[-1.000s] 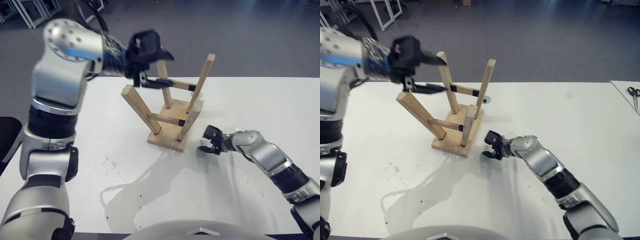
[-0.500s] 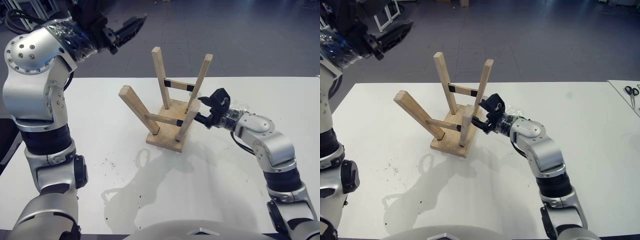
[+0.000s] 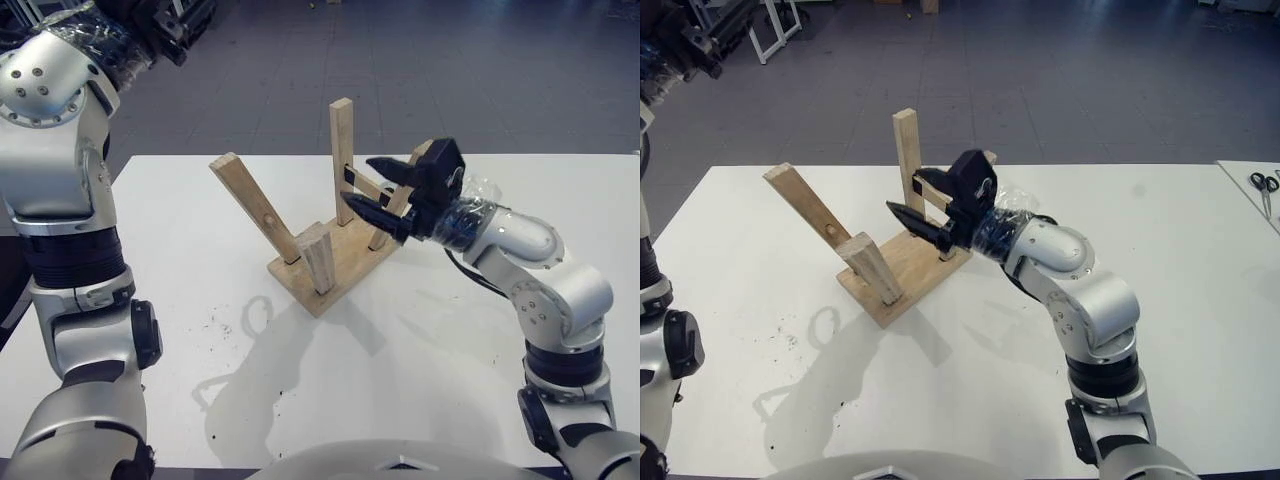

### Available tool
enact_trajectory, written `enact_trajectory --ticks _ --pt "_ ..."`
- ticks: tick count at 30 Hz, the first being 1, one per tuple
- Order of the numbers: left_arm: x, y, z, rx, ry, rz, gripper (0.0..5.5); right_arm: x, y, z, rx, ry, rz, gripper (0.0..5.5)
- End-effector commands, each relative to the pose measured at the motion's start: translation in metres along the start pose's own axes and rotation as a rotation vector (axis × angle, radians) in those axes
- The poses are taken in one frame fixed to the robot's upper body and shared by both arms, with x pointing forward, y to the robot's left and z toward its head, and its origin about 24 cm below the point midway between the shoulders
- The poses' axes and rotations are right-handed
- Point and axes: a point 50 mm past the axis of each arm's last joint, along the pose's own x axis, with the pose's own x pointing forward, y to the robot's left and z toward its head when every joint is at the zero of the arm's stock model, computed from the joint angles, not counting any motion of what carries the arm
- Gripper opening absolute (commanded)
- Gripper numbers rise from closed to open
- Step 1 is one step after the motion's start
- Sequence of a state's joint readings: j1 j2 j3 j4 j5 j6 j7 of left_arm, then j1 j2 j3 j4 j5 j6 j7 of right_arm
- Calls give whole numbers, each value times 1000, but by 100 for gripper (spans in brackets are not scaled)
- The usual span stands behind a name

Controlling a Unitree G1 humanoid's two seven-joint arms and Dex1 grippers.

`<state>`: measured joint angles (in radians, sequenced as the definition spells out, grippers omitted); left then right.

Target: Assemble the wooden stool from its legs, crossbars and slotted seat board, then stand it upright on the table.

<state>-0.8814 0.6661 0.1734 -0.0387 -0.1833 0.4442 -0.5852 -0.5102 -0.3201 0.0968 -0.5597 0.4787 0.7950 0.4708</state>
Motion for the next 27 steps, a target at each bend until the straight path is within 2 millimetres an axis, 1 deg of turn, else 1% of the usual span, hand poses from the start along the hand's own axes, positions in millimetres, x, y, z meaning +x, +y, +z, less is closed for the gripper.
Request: enact_trajectory --ticks 1,2,3,6,9,11,13,14,16,18,19,20,22,24,25,27 --pt "-4 -51 50 -313 -173 -414 305 -6 -23 -9 -35 64 -163 318" --pt "-10 -60 56 -376 -181 -503 305 -9 -31 -14 -38 83 -216 318" --pt "-16 -66 60 -433 -179 -560 305 -12 -37 -17 -36 98 -253 318" --pt "-27 -80 64 -593 -162 -676 305 -21 -46 -34 -28 158 -316 318" --pt "-40 -101 59 -652 -87 -773 305 -29 -50 -48 -25 209 -348 318" --pt "-42 -112 65 -717 -134 -817 305 -32 -50 -56 -19 233 -347 318" --pt "-40 -114 72 -766 -184 -820 305 -35 -47 -64 -11 267 -334 318" --pt "-37 -111 72 -775 -187 -781 305 -37 -45 -68 -16 290 -312 318" --pt "-31 -90 71 -753 -209 -637 305 -41 -36 -75 -20 325 -258 318" --pt "-28 -58 74 -712 -263 -471 305 -42 -25 -78 -13 332 -198 318" --pt "-28 -42 77 -689 -302 -393 305 -40 -19 -76 -7 314 -158 318" --pt "-28 -25 81 -662 -344 -308 305 -37 -12 -73 -8 298 -110 318" --pt "-27 2 87 -592 -398 -152 305 -30 2 -64 -17 252 -28 318" --pt "-26 21 84 -520 -401 -14 305 -20 20 -49 -14 180 77 318" --pt "-24 25 77 -496 -376 20 305 -14 34 -40 4 131 163 318" --pt "-22 22 63 -455 -322 22 305 -10 55 -23 59 49 301 318"
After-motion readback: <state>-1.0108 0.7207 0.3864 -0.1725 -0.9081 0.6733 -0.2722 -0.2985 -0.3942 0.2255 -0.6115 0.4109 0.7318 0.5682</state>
